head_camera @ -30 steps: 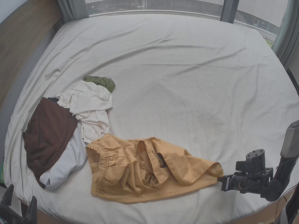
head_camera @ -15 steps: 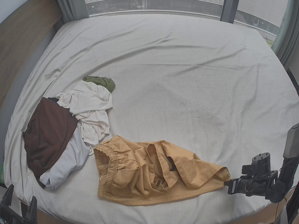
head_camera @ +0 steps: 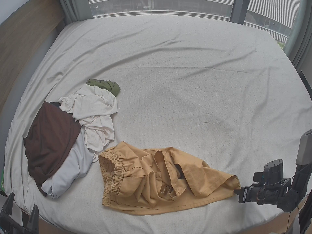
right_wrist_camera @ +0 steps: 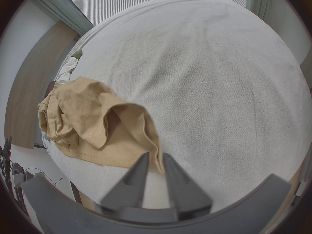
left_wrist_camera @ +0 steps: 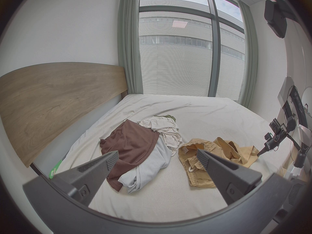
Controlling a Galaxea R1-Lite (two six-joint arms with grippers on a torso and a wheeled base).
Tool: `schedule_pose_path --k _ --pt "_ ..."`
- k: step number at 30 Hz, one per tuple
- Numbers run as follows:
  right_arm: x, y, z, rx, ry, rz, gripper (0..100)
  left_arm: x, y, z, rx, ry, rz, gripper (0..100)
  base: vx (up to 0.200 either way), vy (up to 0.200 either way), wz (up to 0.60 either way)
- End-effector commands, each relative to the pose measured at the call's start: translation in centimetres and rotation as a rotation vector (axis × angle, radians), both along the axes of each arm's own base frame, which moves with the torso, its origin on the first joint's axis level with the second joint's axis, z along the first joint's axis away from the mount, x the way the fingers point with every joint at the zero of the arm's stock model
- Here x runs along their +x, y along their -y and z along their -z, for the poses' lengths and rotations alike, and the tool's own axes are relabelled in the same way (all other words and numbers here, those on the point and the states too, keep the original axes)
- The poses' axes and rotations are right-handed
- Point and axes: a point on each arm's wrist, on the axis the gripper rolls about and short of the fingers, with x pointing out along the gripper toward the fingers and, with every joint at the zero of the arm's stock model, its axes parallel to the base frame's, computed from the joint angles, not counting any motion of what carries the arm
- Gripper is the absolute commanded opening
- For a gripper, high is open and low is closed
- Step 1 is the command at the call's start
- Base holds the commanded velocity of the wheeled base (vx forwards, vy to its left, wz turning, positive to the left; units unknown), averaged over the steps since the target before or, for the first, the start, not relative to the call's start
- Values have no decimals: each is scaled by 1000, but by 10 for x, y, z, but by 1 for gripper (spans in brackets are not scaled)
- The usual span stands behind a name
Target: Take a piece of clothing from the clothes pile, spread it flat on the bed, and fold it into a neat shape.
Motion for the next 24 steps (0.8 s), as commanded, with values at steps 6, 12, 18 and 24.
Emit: schedule_pose_path --k 6,12,18,24 --pt "-5 -5 -39 66 235 -47 100 0 0 5 1 -2 -2 100 0 0 0" --pt "-14 -30 -57 133 349 -190 100 0 0 5 0 -2 -2 100 0 0 0" --pt "-20 -55 -61 194 393 -325 100 0 0 5 -2 0 -2 100 0 0 0" --pt "-19 -77 -60 247 413 -437 100 0 0 5 -2 -2 -2 100 0 0 0"
